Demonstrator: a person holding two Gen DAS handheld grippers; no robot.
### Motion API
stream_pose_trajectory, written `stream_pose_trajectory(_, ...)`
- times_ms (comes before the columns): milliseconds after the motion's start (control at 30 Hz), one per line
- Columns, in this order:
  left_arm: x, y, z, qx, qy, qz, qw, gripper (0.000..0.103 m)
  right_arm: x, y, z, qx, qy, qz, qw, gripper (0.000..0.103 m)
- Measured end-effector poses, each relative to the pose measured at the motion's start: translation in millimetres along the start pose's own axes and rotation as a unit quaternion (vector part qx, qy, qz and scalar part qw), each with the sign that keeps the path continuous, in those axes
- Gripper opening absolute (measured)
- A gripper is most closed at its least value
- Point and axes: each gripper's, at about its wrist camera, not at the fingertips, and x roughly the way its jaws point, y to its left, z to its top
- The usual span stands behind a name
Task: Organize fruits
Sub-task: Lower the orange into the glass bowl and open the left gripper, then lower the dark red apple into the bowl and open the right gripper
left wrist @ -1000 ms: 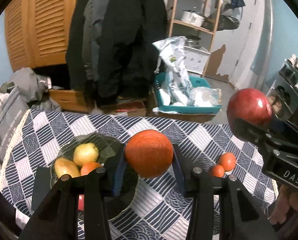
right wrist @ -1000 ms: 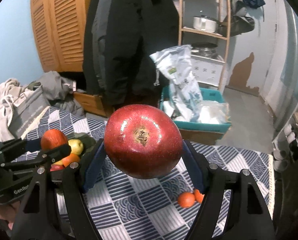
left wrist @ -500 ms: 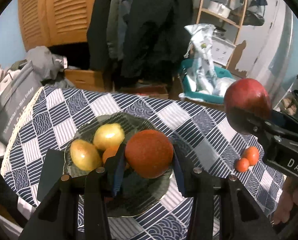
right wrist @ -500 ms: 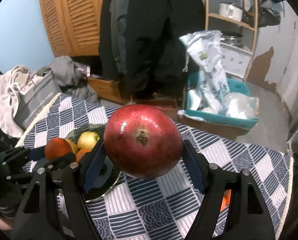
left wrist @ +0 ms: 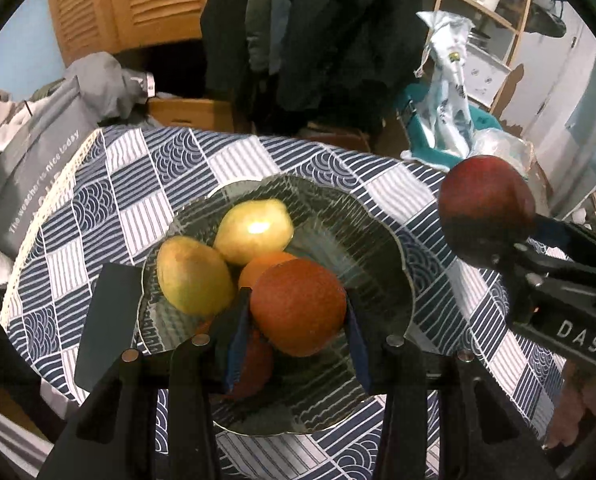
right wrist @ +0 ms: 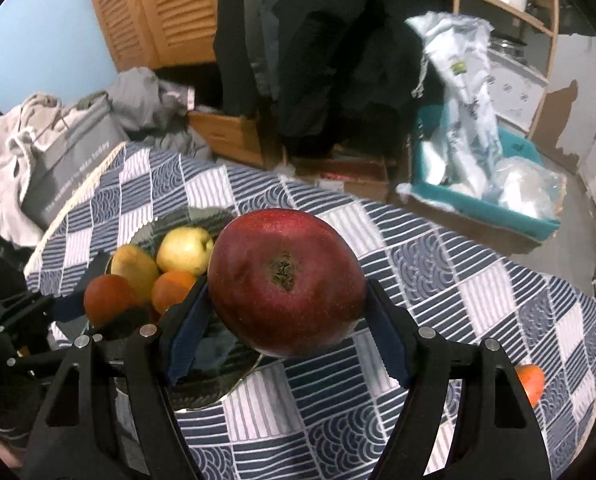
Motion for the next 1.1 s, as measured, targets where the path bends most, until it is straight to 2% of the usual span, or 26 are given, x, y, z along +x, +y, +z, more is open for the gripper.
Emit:
stream_pose_trajectory(133, 10, 5, -4, -0.011, 0.023, -0.014, 0.9996, 0.045, 16, 4, -4, 0.006, 0.02, 0.018, 1.0, 0.075)
stream_pose_trajectory(567, 36, 16, -14, -0.023, 0.065, -0.006, 0.9976, 0.045, 49, 9, -14, 0.004, 0.064, 0.034, 0.997, 0.075)
stream_pose_trajectory(900, 36, 14, -15, -0.015, 0.065, 0.001, 0.9978, 0.046, 58, 10, -16, 0.011, 0.083, 0.044, 0.995, 0.076)
stream_pose_trajectory(967, 36, 13, -15, -0.013, 0.065, 0.0, 0.9978, 0.052, 59, 9, -15, 0.018, 0.085, 0.048, 0.995, 0.076)
stream_pose_trajectory(1033, 35, 13, -15, -0.012, 0.066, 0.002, 0.9977, 0.067, 59, 9, -14, 0.019, 0.087, 0.049, 0.995, 0.077)
stream_pose_trajectory(1100, 35, 13, -16, -0.013, 0.068, 0.002, 0.9976, 0.067, 59, 9, -14, 0.016, 0.088, 0.048, 0.995, 0.077)
